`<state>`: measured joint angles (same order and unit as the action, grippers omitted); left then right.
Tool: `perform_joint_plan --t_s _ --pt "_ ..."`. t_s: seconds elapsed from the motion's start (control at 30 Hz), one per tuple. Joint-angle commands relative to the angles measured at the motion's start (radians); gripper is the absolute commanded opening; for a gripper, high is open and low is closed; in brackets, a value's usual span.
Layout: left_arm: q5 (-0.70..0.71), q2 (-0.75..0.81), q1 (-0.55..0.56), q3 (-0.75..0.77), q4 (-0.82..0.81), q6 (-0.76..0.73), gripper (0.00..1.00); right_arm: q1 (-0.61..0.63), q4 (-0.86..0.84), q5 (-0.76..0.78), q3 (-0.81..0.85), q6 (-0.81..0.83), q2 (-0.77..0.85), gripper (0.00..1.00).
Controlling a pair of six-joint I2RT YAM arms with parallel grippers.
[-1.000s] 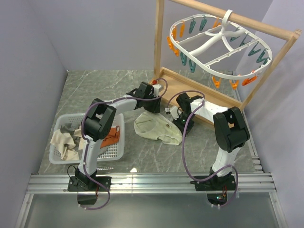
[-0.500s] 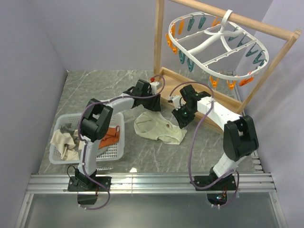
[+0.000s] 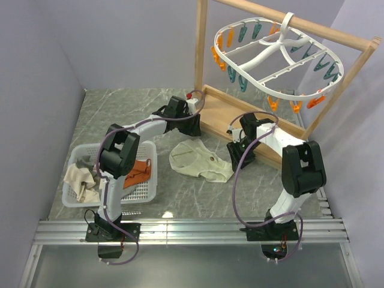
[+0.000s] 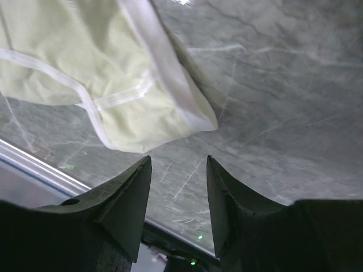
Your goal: Clip the underwear to the hanger
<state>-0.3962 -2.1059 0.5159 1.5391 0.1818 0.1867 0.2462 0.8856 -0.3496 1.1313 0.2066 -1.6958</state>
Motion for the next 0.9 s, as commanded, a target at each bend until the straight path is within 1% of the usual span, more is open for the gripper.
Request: perform_joint_plan --t_s 0.0,0.2,0.33,0.43,0.47,0.53,0.57,0.6,0.63,0.67,0.73,0.8,0.87 --pt "0.025 -0.028 0.013 0.053 0.038 -0.045 0.52 -0.044 0.03 -0.067 0.027 -0.058 -0.027 0.51" --pt "0.094 -0.058 0.058 0.075 0.105 -0.128 0.51 -0.084 0.033 -0.103 0.028 -0.072 -0.061 0.52" --pt "0.158 -0.085 0.075 0.081 0.139 -0.141 0.5 -0.094 0.032 -0.114 0.028 -0.076 -0.061 0.54" --pt "0.21 -0.108 0.082 0.096 0.162 -0.138 0.42 -0.097 0.032 -0.114 0.03 -0.078 -0.061 0.55" --pt "0.211 -0.117 0.085 0.113 0.176 -0.138 0.3 -0.097 0.032 -0.118 0.031 -0.078 -0.059 0.55" --pt "0.182 -0.111 0.087 0.133 0.214 -0.135 0.17 -0.1 0.029 -0.126 0.033 -0.081 -0.059 0.55" --pt "0.163 -0.099 0.085 0.139 0.223 -0.129 0.05 -0.099 0.024 -0.134 0.033 -0.084 -0.059 0.55" --pt "0.133 -0.05 0.082 0.133 0.228 -0.113 0.0 -0.102 0.01 -0.138 0.028 -0.09 -0.053 0.55" --pt "0.1 -0.01 0.082 0.116 0.205 -0.104 0.0 -0.102 0.001 -0.141 0.027 -0.093 -0.051 0.55" --pt "0.048 0.086 0.073 0.051 0.168 -0.096 0.0 -0.105 -0.008 -0.149 0.024 -0.093 -0.051 0.55" --pt "0.052 0.202 0.052 -0.038 0.066 -0.052 0.0 -0.107 -0.062 -0.155 0.007 -0.116 -0.044 0.56" --pt "0.071 0.222 0.026 -0.046 0.065 -0.038 0.0 -0.107 -0.08 -0.175 0.007 -0.131 -0.051 0.56" --pt "0.088 0.201 -0.017 -0.036 0.082 -0.036 0.0 -0.11 -0.102 -0.193 0.007 -0.153 -0.057 0.55"
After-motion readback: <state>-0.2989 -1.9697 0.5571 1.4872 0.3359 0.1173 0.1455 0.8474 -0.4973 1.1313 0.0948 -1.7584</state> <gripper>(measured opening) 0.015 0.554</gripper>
